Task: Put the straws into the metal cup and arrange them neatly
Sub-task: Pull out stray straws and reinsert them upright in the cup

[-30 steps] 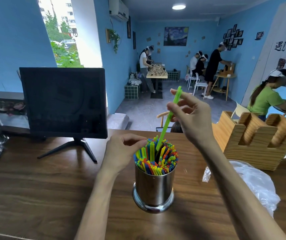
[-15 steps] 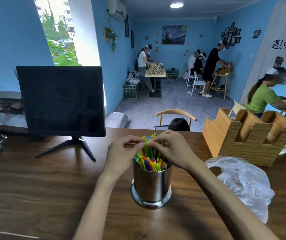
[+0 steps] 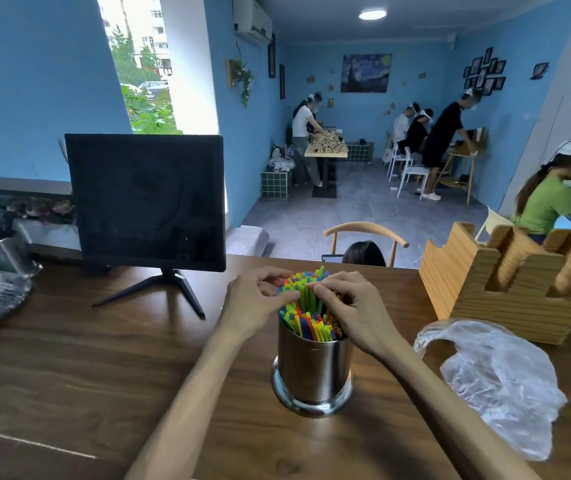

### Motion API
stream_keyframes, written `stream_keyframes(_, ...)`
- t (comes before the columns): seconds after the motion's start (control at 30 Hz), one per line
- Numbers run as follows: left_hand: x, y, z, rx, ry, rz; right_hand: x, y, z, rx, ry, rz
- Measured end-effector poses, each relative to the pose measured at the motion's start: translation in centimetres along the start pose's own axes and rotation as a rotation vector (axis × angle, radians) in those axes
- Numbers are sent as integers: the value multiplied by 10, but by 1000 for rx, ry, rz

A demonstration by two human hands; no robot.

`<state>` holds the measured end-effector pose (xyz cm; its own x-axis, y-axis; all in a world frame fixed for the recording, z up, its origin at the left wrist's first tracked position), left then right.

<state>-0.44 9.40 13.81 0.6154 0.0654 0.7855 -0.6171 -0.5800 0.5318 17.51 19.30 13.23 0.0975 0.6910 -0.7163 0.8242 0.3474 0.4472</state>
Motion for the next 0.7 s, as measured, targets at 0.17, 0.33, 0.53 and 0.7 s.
stream_keyframes(0.17, 9, 5, -4, 3, 45, -117, 1, -1, 5, 42, -10, -47)
stream_keyframes(0.33, 8, 6, -3, 21, 136, -122, 1, -1, 7, 38, -4, -36)
stream_keyframes(0.53, 15, 4, 1, 13, 108, -133, 2, -1, 7, 46, 2, -49)
stream_keyframes(0.7, 20, 2, -2, -6, 104, -159, 4, -1, 8, 57, -2, -60)
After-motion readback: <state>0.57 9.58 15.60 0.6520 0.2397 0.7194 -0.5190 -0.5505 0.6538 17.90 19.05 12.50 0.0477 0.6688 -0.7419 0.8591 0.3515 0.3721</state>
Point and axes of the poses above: each hand's wrist, its own z-axis away from the middle knuckle, its own y-axis out of the back of the hand, x = y × z, the point moved 2 cm from there along -z, towards the middle knuckle, and after that the axes turned 5 degrees about -z, right-handed, at the moved point
